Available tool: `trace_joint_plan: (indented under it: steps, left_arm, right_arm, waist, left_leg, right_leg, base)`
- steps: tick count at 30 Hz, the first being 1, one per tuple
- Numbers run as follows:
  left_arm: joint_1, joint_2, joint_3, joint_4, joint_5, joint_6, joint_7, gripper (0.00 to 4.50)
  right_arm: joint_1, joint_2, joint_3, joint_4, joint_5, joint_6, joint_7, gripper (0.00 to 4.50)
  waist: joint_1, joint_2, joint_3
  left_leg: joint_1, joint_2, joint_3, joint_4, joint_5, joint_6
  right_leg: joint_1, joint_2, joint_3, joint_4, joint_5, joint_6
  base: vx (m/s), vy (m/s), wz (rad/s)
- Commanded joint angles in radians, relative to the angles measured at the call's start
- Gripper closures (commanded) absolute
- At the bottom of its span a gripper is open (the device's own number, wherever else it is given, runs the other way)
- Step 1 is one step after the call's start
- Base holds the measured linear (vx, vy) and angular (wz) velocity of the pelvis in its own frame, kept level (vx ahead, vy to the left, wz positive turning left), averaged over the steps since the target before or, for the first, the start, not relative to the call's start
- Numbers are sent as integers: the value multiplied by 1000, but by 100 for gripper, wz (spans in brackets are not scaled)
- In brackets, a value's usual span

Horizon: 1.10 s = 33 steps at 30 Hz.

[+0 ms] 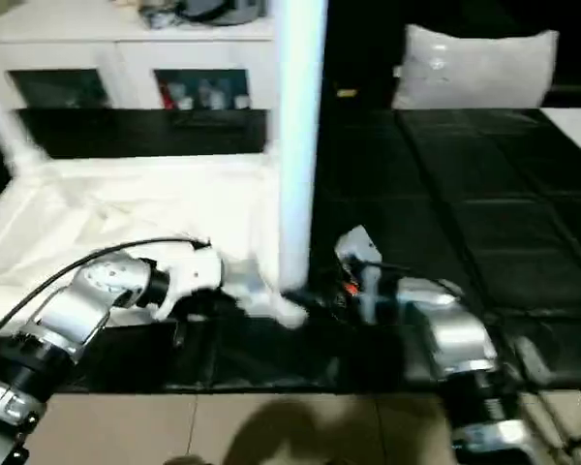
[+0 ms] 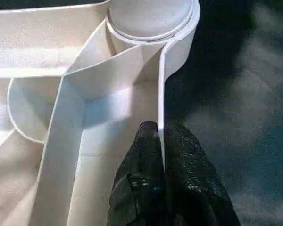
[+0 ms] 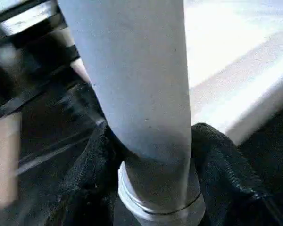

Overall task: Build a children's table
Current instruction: Rotate leg to tighten

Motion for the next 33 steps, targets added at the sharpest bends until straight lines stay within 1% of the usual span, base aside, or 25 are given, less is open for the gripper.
trace_joint_plan:
  steps: [1, 2, 3, 5, 6, 7, 8, 9, 10, 11, 12, 14, 15, 16, 17, 19, 20, 21, 23, 25, 27, 28, 29, 32, 33]
  left_arm:
    - [-10, -105, -54, -60, -29, 20, 52, 450]
    - [-28, -162, -49, -40, -14, 62, 122, 450]
    - [-32, -173, -48, -36, -11, 71, 135, 450]
    - [-51, -231, -49, -20, 7, 108, 200, 450]
    - [-51, -231, -49, -20, 7, 108, 200, 450]
    - [-70, -289, -50, -8, 31, 140, 270, 450]
    - [-70, -289, -50, -8, 31, 140, 270, 450]
    - [-83, -324, -55, 9, 60, 144, 327, 450]
    - [-83, -325, -55, 9, 61, 143, 328, 450]
    - [-84, -329, -60, 13, 70, 137, 335, 450]
    - [-83, -329, -60, 13, 74, 135, 339, 450]
    - [-77, -319, -53, 13, 80, 140, 344, 450]
    - [-78, -313, -50, 17, 83, 138, 348, 450]
    - [-79, -308, -48, 21, 86, 137, 351, 450]
    - [-78, -296, -45, 26, 89, 132, 351, 450]
    - [-78, -286, -40, 35, 95, 126, 356, 450]
    - [-76, -273, -34, 42, 97, 115, 351, 450]
    - [-74, -265, -30, 46, 98, 108, 347, 450]
    - [-71, -239, -24, 54, 97, 86, 329, 450]
    - [-69, -215, -23, 61, 94, 66, 307, 450]
    - [-67, -186, -24, 67, 90, 41, 272, 450]
    - [-67, -182, -24, 68, 89, 38, 269, 450]
    - [-66, -161, -27, 75, 85, 13, 245, 450]
    - [-65, -134, -35, 82, 82, -18, 208, 450]
    - [-64, -114, -43, 86, 81, -45, 179, 450]
  right_arm:
    - [-30, 93, 59, 25, -1, 35, -83, 255]
    - [-54, 146, 41, 84, -26, 27, -195, 255]
    - [-60, 156, 37, 96, -31, 26, -219, 255]
    - [-99, 207, 6, 177, -59, 20, -368, 255]
    - [-99, 207, 6, 177, -59, 20, -368, 255]
    - [-140, 255, -39, 250, -71, 10, -514, 255]
    - [-140, 255, -39, 250, -71, 10, -514, 255]
    - [-160, 274, -51, 282, -82, -25, -543, 255]
    - [-160, 274, -50, 283, -85, -30, -544, 255]
    - [-159, 273, -44, 288, -100, -62, -547, 255]
    - [-157, 274, -45, 289, -107, -81, -549, 199]
    - [-147, 278, -73, 281, -92, -108, -545, 184]
    - [-141, 273, -73, 274, -88, -115, -532, 184]
    - [-136, 268, -70, 268, -87, -121, -521, 163]
    - [-123, 256, -65, 255, -89, -130, -503, 150]
    - [-111, 240, -58, 252, -100, -155, -486, 139]
    - [-91, 214, -52, 237, -94, -177, -441, 139]
    - [-78, 197, -48, 226, -89, -193, -408, 118]
    - [-50, 148, -46, 190, -74, -208, -333, 99]
    - [-34, 100, -50, 159, -67, -216, -272, 97]
    - [-21, 37, -55, 124, -66, -218, -204, 64]
    - [-20, 28, -55, 120, -64, -218, -194, 64]
    - [-14, -17, -54, 96, -54, -208, -137, 56]
    - [-8, -73, -42, 64, -44, -199, -68, 25]
    - [-7, -105, -34, 50, -42, -197, -31, 25]
  waist:
    - [-1, -14, -58]
    - [-6, -15, -60]
    - [-10, -11, -59]
    - [-24, -9, -58]
    - [-27, -10, -59]
    - [-31, -3, -60]
    - [-37, -6, -58]
    - [-36, -1, -60]
    - [-38, -5, -60]
    - [-36, -6, -62]
    - [-34, -4, -64]
    - [-31, -3, -65]
    - [-31, -3, -65]
    - [-27, -4, -66]
    - [-20, -2, -67]
    - [-17, -2, -67]
    - [-16, 0, -67]
    - [-12, 0, -67]
    - [-5, -1, -66]
    - [2, 5, -65]
    - [4, 1, -65]
    - [6, 5, -64]
    - [6, 4, -65]
    - [8, 2, -67]
    - [8, 1, -67]
  left_leg:
    - [-9, 8, 1, -73, -232, 34]
    - [-10, 7, 1, -72, -229, 38]
    - [-9, 8, 1, -72, -227, 35]
    - [-6, 2, 0, -70, -250, 35]
    - [-7, 4, 0, -70, -248, 35]
    - [-6, 4, -1, -70, -246, 34]
    - [-8, 2, 2, -69, -247, 34]
    - [-7, 0, -2, -68, -255, 36]
    - [-6, 1, 0, -67, -255, 43]
    - [-10, 1, 1, -67, -245, 52]
    - [-12, 2, 0, -68, -238, 56]
    - [-13, 4, 1, -69, -223, 67]
    - [-13, 5, 1, -69, -223, 69]
    - [-12, 7, 2, -69, -218, 71]
    - [-12, 9, 1, -69, -204, 72]
    - [-13, 10, 2, -70, -202, 74]
    - [-13, 10, 1, -71, -204, 74]
    - [-12, 10, 2, -69, -208, 78]
    - [-12, 11, 2, -71, -213, 84]
    - [-11, 12, 3, -72, -222, 86]
    - [-11, 11, 2, -71, -223, 85]
    - [-9, 11, 2, -71, -226, 86]
    - [-12, 12, 2, -71, -226, 89]
    - [-15, 11, 3, -68, -202, 97]
    - [-15, 11, 2, -68, -195, 99]
  right_leg:
    - [54, -55, 40, -102, -510, -75]
    - [55, -55, 40, -102, -504, -77]
    - [52, -55, 41, -100, -496, -83]
    - [52, -53, 36, -107, -516, -82]
    - [53, -55, 36, -106, -509, -83]
    - [51, -55, 38, -106, -501, -85]
    - [50, -51, 37, -108, -498, -87]
    - [53, -53, 33, -108, -503, -85]
    - [51, -52, 34, -112, -492, -84]
    - [53, -53, 36, -109, -466, -92]
    - [56, -53, 37, -106, -452, -95]
    - [57, -53, 39, -100, -407, -112]
    - [56, -52, 40, -100, -402, -116]
    - [58, -52, 41, -99, -390, -123]
    - [58, -53, 43, -94, -366, -131]
    - [60, -52, 43, -91, -341, -139]
    - [60, -53, 43, -90, -338, -142]
    - [61, -53, 43, -92, -332, -141]
    - [63, -52, 44, -93, -333, -139]
    - [62, -53, 45, -93, -344, -140]
    - [63, -52, 43, -95, -358, -133]
    - [62, -51, 44, -95, -360, -131]
    - [63, -52, 44, -94, -356, -134]
    - [66, -52, 45, -90, -332, -138]
    - [65, -51, 45, -90, -327, -142]
  base:
    - [0, 0, 0]
    - [0, 0, 0]
    - [0, 0, 0]
    - [0, 0, 0]
    - [0, 0, 0]
    - [0, 0, 0]
    - [0, 0, 0]
    - [0, 0, 0]
    - [0, 0, 0]
    - [0, 0, 0]
    - [0, 0, 0]
    - [0, 0, 0]
    - [0, 0, 0]
    - [0, 0, 0]
    - [0, 0, 0]
    - [0, 0, 0]
    - [0, 0, 0]
    - [0, 0, 0]
    - [0, 0, 0]
    - [0, 0, 0]
    - [0, 0, 0]
    - [0, 0, 0]
    - [0, 0, 0]
    - [0, 0, 0]
    - [0, 0, 0]
